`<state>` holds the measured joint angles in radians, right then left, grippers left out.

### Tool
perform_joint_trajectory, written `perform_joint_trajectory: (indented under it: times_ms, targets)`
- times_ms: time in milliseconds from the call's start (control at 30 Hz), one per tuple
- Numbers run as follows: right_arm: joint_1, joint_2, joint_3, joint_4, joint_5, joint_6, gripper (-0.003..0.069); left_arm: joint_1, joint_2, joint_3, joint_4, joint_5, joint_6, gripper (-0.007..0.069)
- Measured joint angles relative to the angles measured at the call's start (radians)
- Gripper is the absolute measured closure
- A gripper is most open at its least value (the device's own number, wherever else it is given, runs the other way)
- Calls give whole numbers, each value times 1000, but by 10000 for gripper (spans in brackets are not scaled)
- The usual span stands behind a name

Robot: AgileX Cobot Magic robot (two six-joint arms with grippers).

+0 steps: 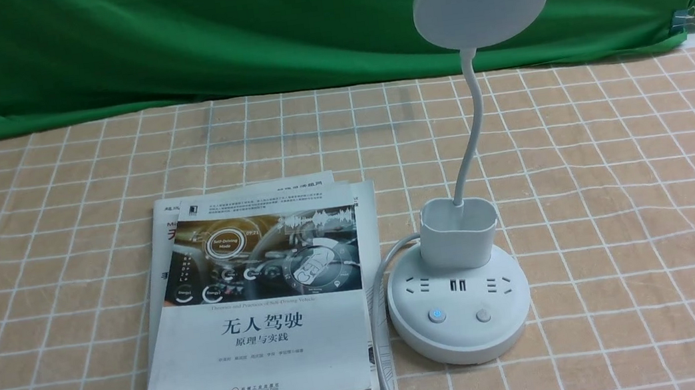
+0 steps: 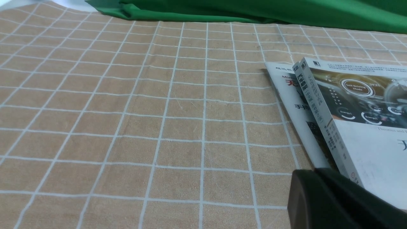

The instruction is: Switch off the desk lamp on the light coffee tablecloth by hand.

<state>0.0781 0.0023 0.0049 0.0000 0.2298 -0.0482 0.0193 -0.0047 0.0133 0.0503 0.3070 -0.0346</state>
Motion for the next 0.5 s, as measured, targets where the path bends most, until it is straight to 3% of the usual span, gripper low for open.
perform_joint_trajectory:
  times_ms: [500]
  targets:
    - [0, 0, 0, 0, 0, 0, 573, 0, 0, 0, 0, 0, 1, 620]
